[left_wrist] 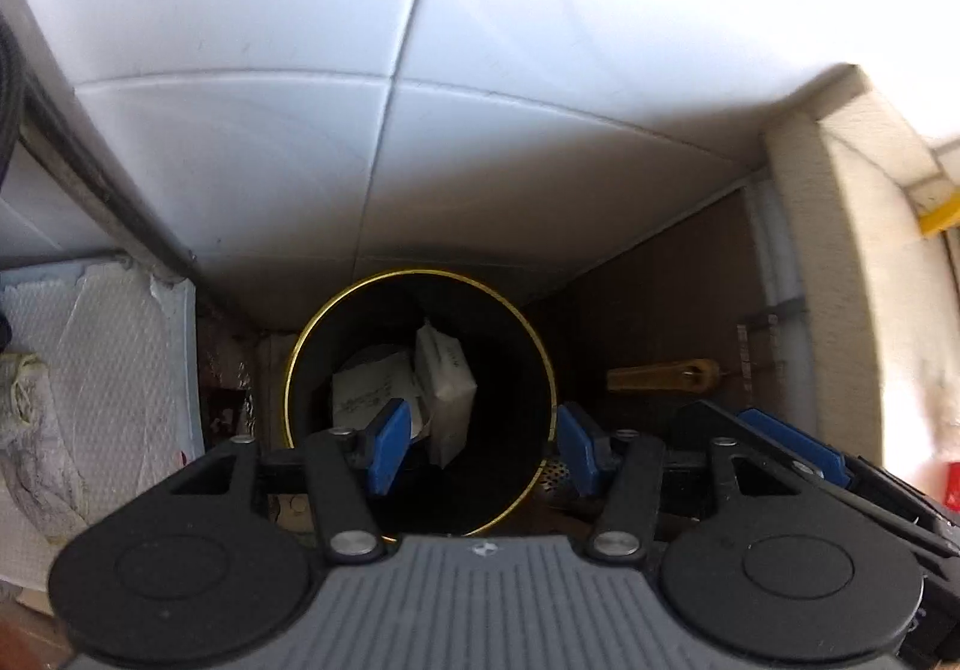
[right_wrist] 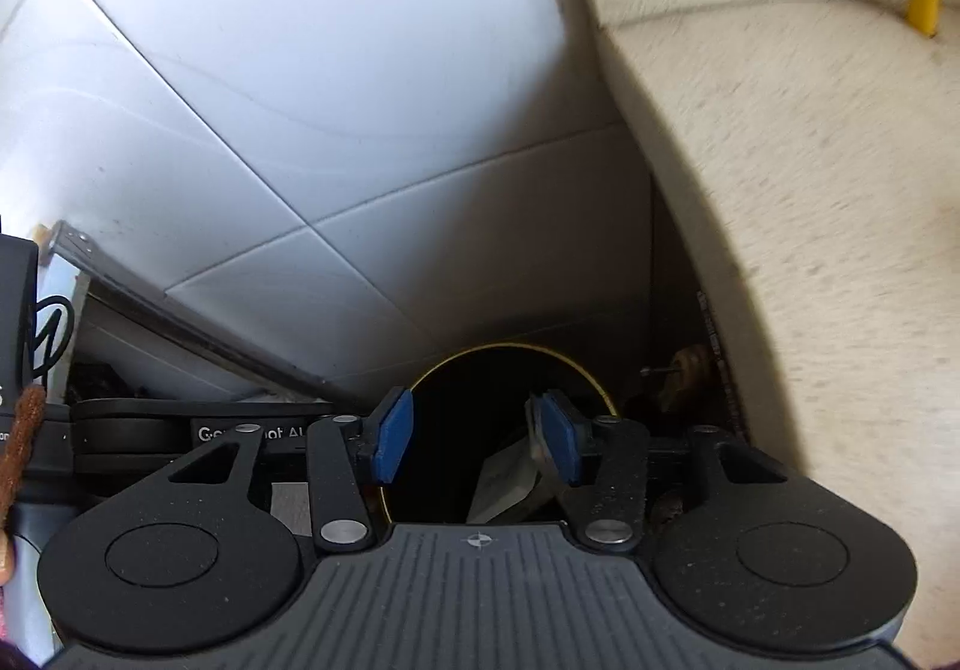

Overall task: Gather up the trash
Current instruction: 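Bring both open grippers back up to the counter trash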

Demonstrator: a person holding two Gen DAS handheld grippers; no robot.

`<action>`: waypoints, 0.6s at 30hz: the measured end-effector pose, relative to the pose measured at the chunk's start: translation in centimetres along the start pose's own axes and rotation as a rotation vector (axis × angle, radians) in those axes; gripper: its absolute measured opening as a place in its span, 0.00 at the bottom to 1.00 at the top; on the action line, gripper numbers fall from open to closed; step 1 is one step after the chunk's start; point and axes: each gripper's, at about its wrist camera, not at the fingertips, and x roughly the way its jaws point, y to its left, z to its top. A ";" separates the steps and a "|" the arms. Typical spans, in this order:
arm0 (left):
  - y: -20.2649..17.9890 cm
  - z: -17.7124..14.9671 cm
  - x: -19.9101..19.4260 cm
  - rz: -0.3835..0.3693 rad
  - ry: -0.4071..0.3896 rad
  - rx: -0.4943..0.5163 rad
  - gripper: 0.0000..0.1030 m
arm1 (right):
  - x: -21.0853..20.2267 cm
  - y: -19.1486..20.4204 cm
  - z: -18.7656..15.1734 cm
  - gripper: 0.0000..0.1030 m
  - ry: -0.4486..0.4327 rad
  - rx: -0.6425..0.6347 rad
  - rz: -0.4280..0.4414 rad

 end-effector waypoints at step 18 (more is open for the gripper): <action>-12.0 -4.2 -10.4 -0.115 -0.189 0.408 0.54 | -15.5 -1.8 -1.9 0.73 -0.311 0.050 -0.087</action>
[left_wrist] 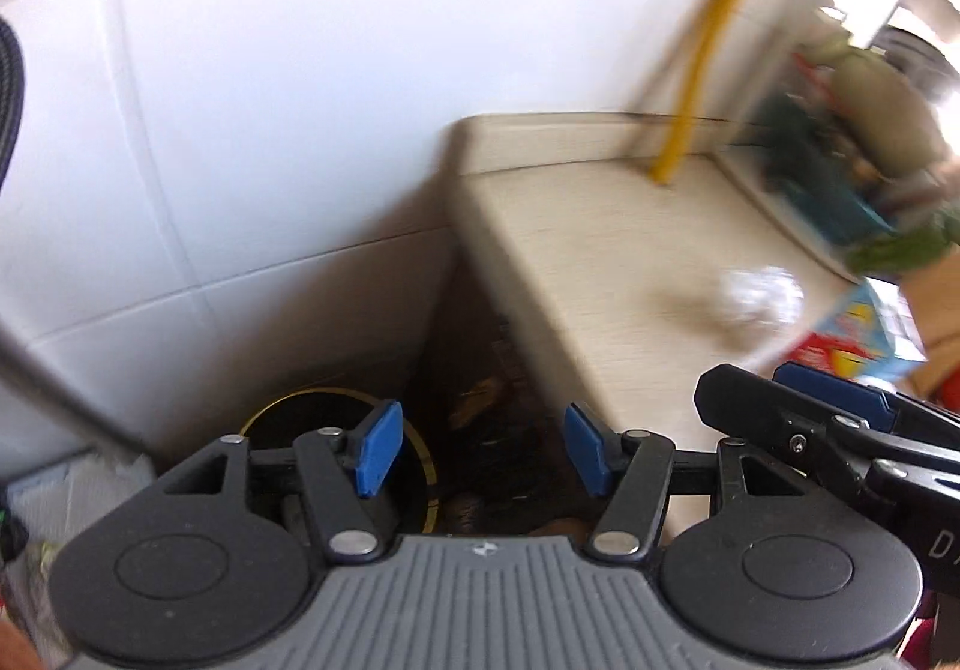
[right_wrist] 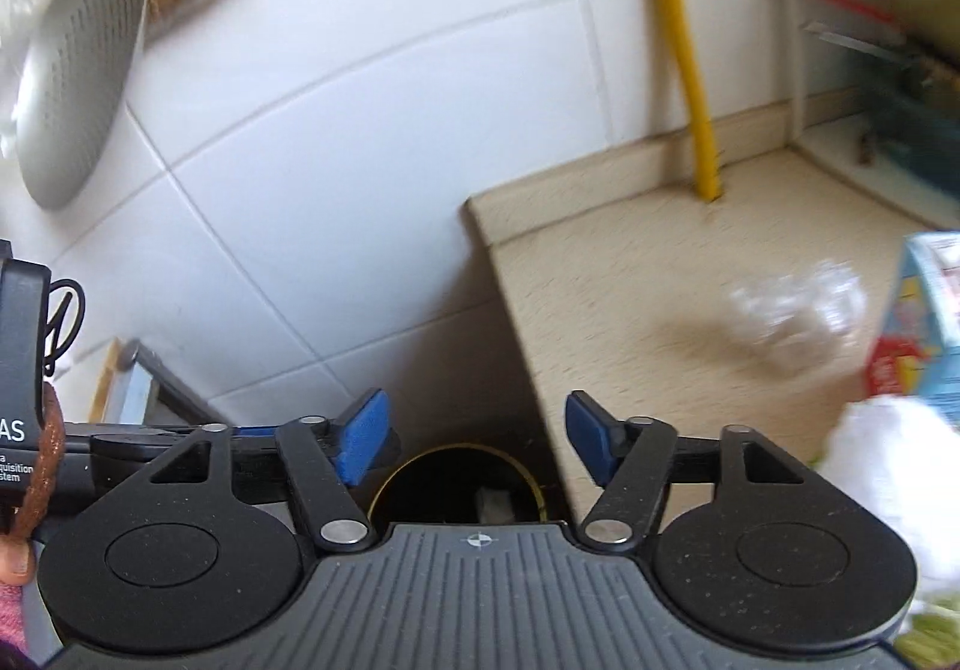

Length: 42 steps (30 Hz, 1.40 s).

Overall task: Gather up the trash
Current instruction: 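Bring both open grippers back up to the counter trash, then grasp the small milk carton with the left gripper while the right gripper grasps a white foam net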

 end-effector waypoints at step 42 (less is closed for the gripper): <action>-25.1 0.9 3.0 -0.225 -0.012 0.408 0.55 | -11.7 -16.8 -6.5 0.85 -0.083 0.024 -0.299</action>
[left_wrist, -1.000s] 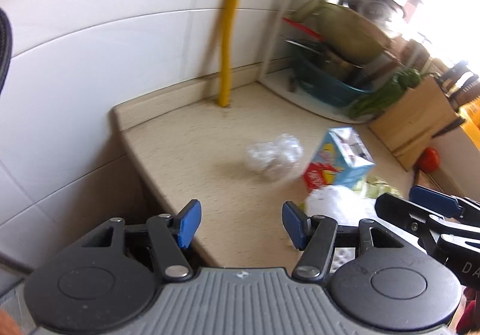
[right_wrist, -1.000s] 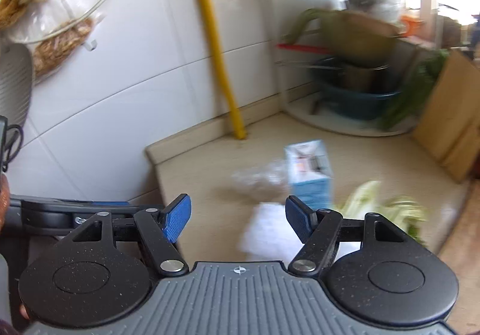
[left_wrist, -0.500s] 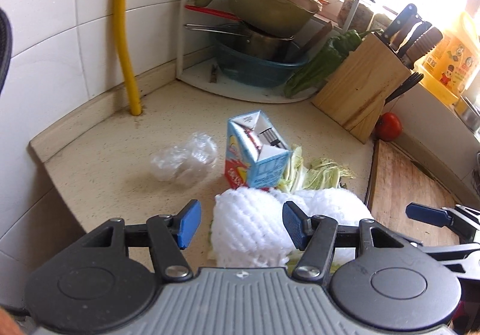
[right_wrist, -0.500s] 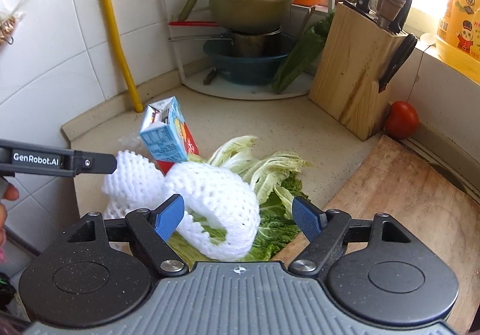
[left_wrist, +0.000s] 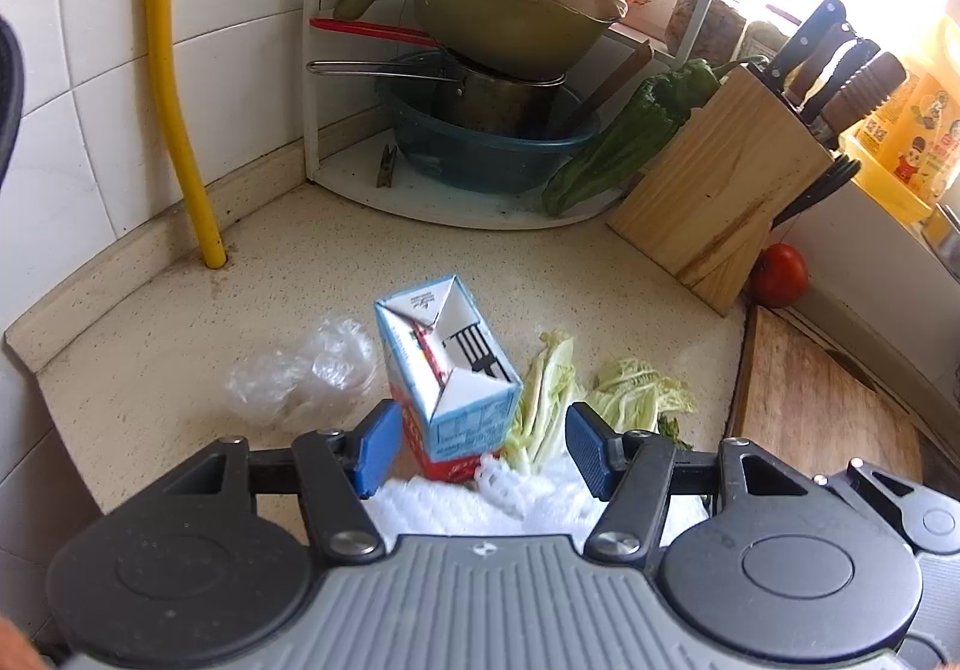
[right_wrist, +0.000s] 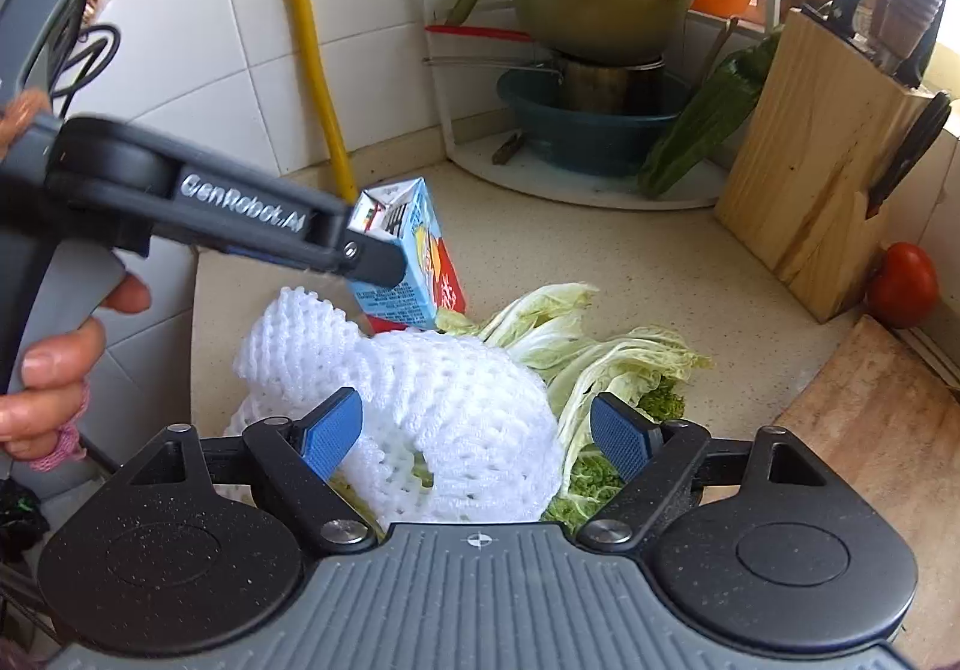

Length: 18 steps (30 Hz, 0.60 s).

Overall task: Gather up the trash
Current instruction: 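Grasp the small milk carton with the left gripper while the right gripper grasps a white foam net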

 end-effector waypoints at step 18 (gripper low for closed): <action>-0.5 1.7 6.9 0.164 0.125 -0.019 0.39 | 2.4 -2.5 -0.3 0.86 0.025 0.042 0.127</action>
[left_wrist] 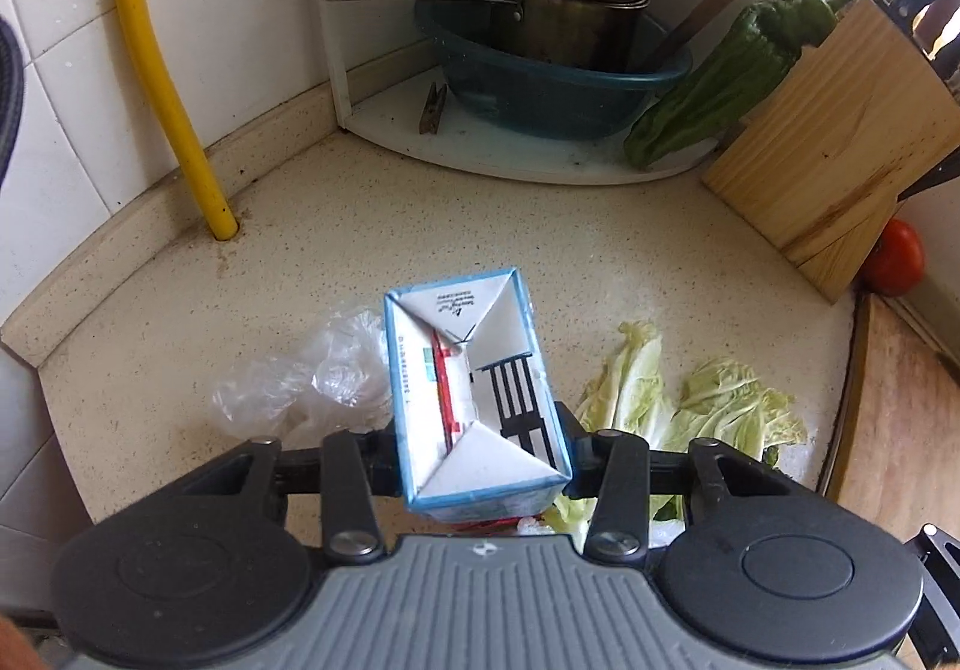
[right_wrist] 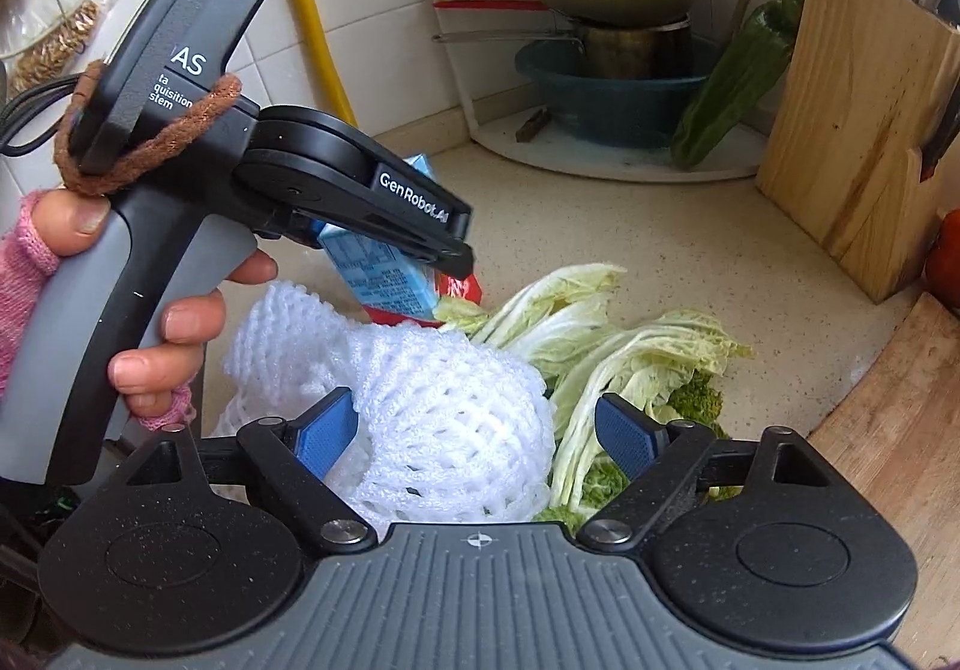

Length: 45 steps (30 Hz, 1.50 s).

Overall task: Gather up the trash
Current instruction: 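Grasp the small milk carton with the left gripper while the right gripper grasps a white foam net, then carry the carton and foam net down over the black bin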

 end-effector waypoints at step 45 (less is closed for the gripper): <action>7.1 -1.0 -12.1 -0.224 -0.223 -0.094 0.38 | -4.5 -3.8 2.7 0.34 -0.127 0.326 0.086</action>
